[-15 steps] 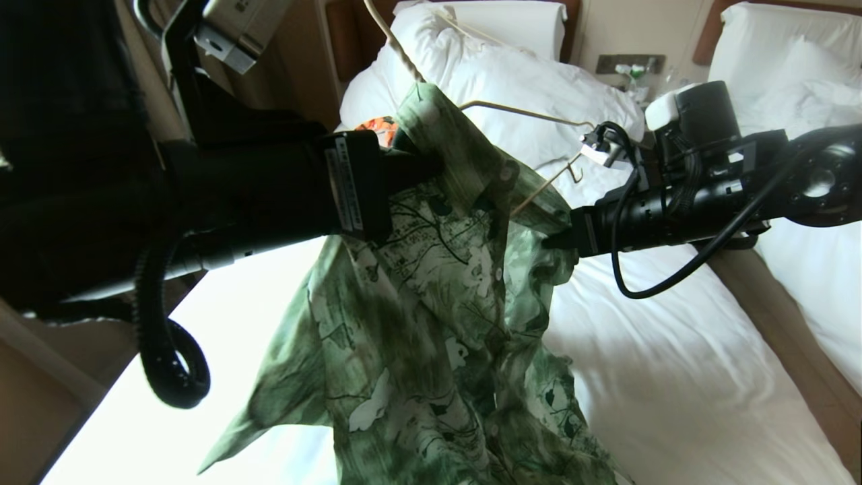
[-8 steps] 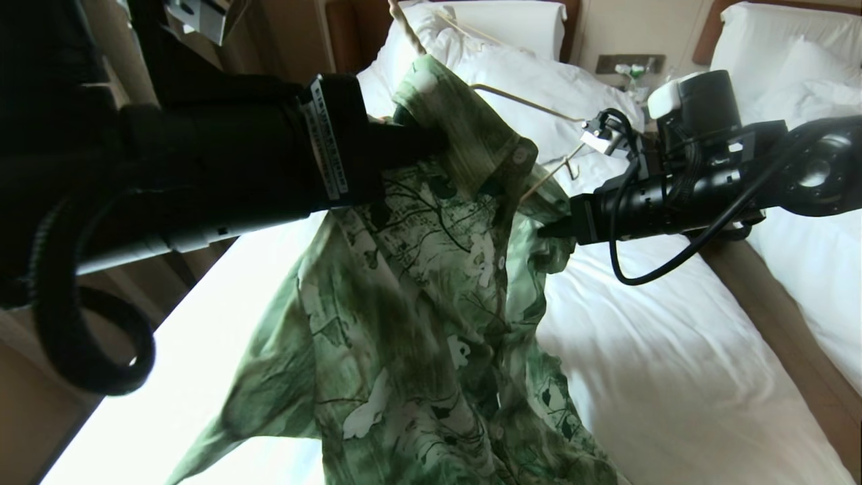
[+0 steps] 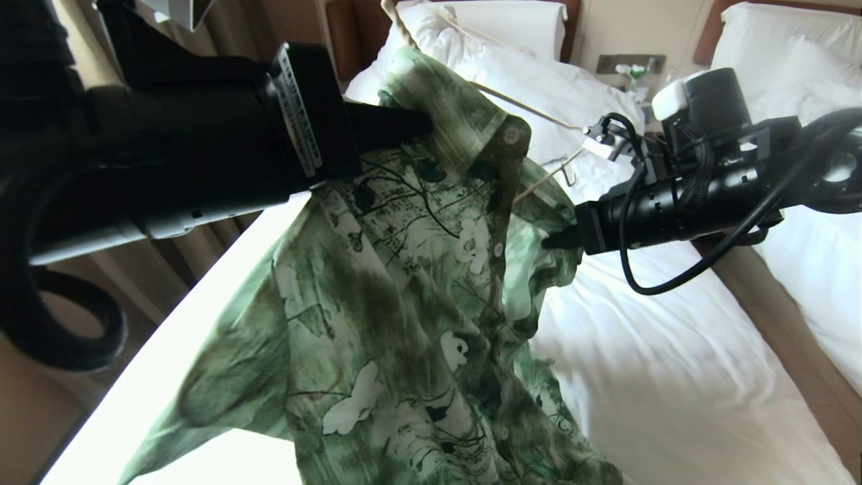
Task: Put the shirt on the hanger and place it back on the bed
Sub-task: Hook the other side of the shirt onto the hanger
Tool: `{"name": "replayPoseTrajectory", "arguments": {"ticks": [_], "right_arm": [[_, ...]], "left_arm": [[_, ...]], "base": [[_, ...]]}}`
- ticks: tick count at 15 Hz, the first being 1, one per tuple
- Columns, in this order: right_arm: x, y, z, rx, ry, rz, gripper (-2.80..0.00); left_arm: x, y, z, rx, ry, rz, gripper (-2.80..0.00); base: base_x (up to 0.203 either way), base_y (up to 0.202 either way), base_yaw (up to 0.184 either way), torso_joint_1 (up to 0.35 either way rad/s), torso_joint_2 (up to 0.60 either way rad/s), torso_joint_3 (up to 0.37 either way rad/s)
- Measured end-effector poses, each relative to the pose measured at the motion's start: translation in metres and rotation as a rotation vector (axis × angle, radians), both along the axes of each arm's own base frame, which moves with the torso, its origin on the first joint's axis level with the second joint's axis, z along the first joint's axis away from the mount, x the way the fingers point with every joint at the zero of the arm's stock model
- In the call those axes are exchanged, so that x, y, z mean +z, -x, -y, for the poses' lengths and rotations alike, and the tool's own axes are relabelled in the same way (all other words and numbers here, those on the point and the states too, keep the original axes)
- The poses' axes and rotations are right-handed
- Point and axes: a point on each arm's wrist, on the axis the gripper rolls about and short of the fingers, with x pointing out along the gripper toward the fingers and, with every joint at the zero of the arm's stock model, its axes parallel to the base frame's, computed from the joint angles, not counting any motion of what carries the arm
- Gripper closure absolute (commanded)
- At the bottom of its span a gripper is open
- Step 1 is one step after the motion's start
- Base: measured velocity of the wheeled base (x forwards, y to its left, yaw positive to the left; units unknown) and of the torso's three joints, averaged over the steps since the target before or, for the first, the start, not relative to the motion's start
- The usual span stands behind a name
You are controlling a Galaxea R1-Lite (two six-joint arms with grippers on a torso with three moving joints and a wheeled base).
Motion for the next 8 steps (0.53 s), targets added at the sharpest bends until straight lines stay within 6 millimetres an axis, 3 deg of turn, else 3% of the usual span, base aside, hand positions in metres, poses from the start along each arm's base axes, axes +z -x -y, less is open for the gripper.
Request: {"name": "replayPoseTrajectory", "arguments": {"ticks": [8], "right_arm": [[0.012,0.009,0.006,-0.016,0.002,0.024,0.0]], "left_arm": [[0.001,0.002,-0.003,0.001,0.003,-0.007,0.0]], "base": [[0.0,0.0,0.0,0.0,0.0,0.0]]}}
